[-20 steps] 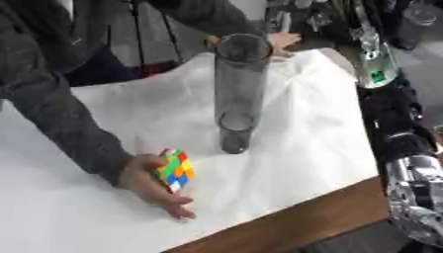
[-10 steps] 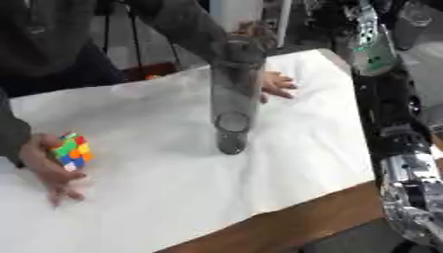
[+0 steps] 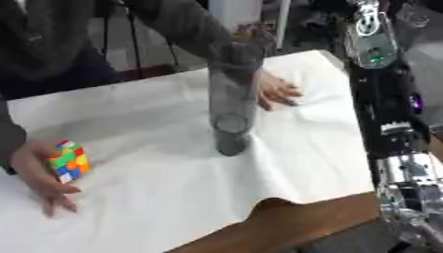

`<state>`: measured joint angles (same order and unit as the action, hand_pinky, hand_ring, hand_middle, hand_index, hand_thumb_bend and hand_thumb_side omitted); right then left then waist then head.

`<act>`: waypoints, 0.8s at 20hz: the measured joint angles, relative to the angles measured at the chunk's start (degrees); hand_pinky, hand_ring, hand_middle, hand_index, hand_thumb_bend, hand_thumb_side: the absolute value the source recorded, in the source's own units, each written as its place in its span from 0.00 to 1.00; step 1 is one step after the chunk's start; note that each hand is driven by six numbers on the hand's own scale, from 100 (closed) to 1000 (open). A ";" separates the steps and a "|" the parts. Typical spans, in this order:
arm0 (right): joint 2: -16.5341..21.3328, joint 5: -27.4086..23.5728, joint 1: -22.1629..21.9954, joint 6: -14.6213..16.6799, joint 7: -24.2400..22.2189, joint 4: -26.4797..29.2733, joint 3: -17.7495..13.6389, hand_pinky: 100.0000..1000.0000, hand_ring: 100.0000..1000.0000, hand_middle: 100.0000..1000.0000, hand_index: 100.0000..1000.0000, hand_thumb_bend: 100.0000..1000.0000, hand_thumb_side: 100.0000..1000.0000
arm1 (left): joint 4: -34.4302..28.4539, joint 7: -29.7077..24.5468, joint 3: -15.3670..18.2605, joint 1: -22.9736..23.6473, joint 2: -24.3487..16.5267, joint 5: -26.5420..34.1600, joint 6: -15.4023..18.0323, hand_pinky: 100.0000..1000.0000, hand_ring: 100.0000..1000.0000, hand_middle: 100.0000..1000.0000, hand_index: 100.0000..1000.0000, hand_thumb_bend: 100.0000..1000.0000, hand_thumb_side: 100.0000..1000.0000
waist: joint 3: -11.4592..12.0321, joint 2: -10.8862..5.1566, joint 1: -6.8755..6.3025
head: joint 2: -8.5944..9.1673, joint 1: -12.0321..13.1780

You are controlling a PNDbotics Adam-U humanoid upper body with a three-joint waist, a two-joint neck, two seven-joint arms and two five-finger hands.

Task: Arrange flowers into the vase.

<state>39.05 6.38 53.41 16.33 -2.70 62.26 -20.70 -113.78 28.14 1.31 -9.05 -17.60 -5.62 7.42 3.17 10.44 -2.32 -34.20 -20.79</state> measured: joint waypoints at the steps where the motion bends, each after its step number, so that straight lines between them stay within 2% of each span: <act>1: 0.00 -0.91 -0.01 -0.56 0.51 1.29 -0.13 0.00 0.00 0.00 0.00 0.24 0.00 | 0.00 0.00 0.00 0.00 0.00 0.00 -0.01 0.70 0.63 0.59 0.81 0.47 0.97 | -0.05 -0.02 0.00 | 0.02 0.01; 8: -1.01 -6.72 -0.04 -5.69 4.65 9.77 -0.85 0.00 0.00 0.00 0.00 0.24 0.00 | 0.00 -0.05 0.00 0.04 0.00 0.00 -0.11 0.70 0.63 0.59 0.81 0.47 0.97 | -0.39 -0.02 0.00 | 0.03 0.03; 16: -3.49 -13.49 0.78 -10.95 8.21 18.43 -0.24 0.00 0.00 0.00 0.00 0.23 0.00 | 0.00 -0.05 0.00 0.06 0.00 0.01 -0.11 0.70 0.63 0.59 0.81 0.47 0.96 | -0.29 -0.14 0.00 | 0.03 0.00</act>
<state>35.56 -7.11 54.19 5.38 5.51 80.69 -20.95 -113.78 28.09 1.31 -8.99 -17.61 -5.61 7.31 2.88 10.30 -2.32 -34.17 -20.79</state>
